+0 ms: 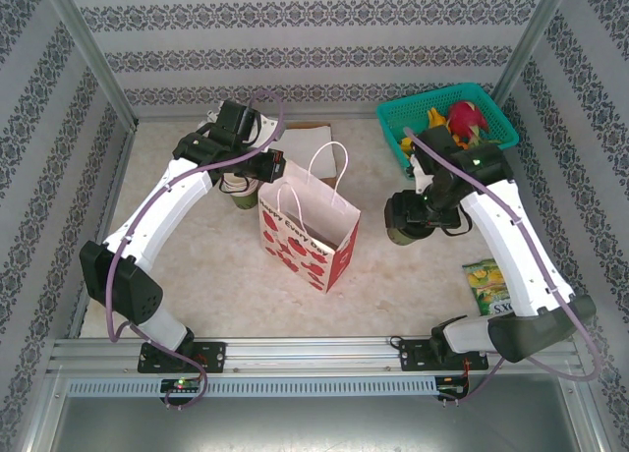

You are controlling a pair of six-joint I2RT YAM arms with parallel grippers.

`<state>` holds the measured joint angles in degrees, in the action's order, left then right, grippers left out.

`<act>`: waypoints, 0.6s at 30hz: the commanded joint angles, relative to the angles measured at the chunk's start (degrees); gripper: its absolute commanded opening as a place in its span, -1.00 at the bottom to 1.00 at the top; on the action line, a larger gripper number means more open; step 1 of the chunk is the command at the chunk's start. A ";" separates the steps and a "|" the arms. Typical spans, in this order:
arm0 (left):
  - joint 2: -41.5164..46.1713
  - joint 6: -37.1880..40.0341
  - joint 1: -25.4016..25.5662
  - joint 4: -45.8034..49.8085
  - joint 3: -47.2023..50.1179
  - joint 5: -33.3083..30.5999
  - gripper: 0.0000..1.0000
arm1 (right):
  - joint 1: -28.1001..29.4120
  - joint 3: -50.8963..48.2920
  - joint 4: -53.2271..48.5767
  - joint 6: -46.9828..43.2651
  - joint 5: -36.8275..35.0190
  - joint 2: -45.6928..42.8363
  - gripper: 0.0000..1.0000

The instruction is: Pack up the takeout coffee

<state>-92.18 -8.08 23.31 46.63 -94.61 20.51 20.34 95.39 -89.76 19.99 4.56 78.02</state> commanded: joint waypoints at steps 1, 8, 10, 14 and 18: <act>0.77 -1.30 0.79 -2.52 0.30 0.78 -1.00 | -0.34 4.92 -10.10 2.19 -2.08 1.49 0.29; 0.54 -1.42 0.84 -2.79 -0.55 1.29 -1.00 | 0.69 15.57 -11.68 3.10 2.55 2.41 0.26; 0.37 -1.59 0.78 -2.31 -1.01 1.45 -1.00 | 2.80 20.26 -12.95 3.73 2.14 3.28 0.24; 0.44 -1.92 0.91 -2.09 -0.90 1.24 -1.00 | 6.13 28.58 -13.92 5.07 3.30 5.31 0.24; 0.42 -2.38 0.90 -2.27 -0.67 1.23 -1.00 | 9.69 33.68 -12.72 5.31 5.37 7.67 0.22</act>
<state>-92.18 -9.23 23.31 45.76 -94.61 20.93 28.23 126.37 -92.31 24.10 7.64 83.88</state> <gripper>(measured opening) 0.051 0.836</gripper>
